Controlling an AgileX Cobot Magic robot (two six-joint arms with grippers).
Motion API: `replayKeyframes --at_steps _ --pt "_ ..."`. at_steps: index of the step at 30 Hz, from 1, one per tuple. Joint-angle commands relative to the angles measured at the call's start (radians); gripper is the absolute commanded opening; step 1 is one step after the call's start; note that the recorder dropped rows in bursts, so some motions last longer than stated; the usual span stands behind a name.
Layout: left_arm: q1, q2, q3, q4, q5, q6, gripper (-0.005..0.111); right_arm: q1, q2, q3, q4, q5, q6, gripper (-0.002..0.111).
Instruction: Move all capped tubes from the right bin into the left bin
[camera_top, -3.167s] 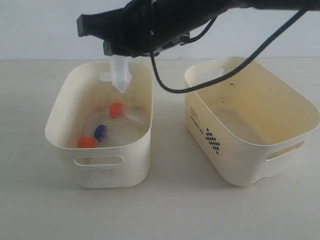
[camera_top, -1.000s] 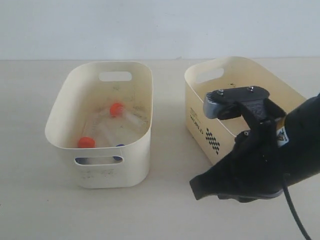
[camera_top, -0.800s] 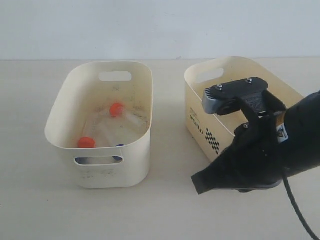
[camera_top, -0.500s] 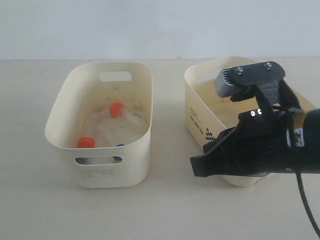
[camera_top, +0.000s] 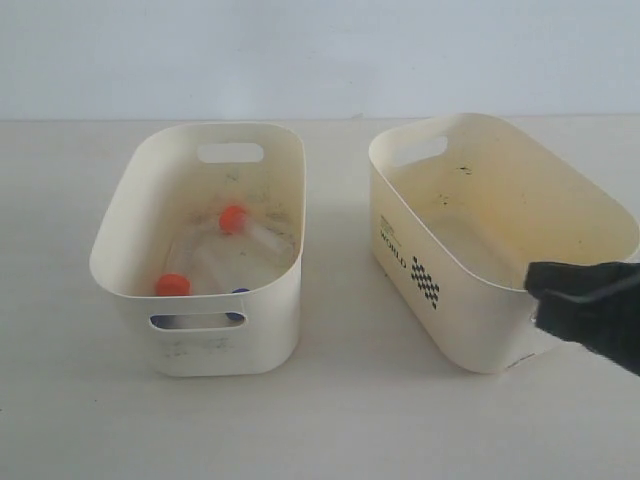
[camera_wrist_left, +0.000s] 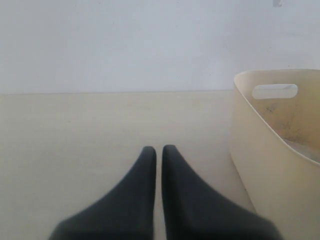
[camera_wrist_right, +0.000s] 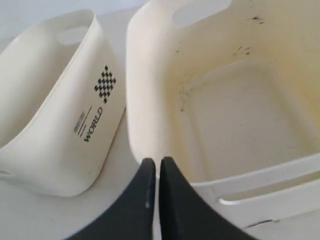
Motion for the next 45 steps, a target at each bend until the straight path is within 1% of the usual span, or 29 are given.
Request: replayKeyframes --at_steps 1,7,9,10,16,21,23,28,45 --pt "0.000 0.000 -0.004 -0.006 -0.004 -0.010 0.004 -0.092 -0.167 0.100 -0.004 -0.023 0.014 0.003" --pt "0.000 0.000 -0.004 -0.006 -0.004 -0.010 0.004 -0.204 -0.378 0.229 -0.004 -0.023 0.014 0.003" --pt "0.000 0.000 -0.004 -0.006 -0.004 -0.010 0.004 -0.236 -0.433 0.229 -0.004 -0.013 0.014 0.003" --pt "0.000 0.000 -0.004 -0.006 -0.004 -0.010 0.004 -0.255 -0.463 0.229 -0.004 0.042 0.008 0.003" --pt "0.000 0.000 -0.004 -0.006 -0.004 -0.010 0.004 -0.371 -0.656 0.229 -0.008 0.179 -0.048 0.003" --pt "0.000 0.000 -0.004 -0.006 -0.004 -0.010 0.004 -0.448 -0.792 0.229 -0.008 0.352 -0.053 0.003" --pt "0.000 0.000 -0.004 -0.006 -0.004 -0.010 0.004 -0.454 -0.805 0.229 -0.008 0.408 -0.056 0.003" --pt "0.000 0.000 -0.004 -0.006 -0.004 -0.010 0.004 -0.454 -0.805 0.229 -0.008 0.408 -0.108 0.003" --pt "0.000 0.000 -0.004 -0.006 -0.004 -0.010 0.004 -0.454 -0.816 0.229 -0.013 0.405 -0.098 0.003"
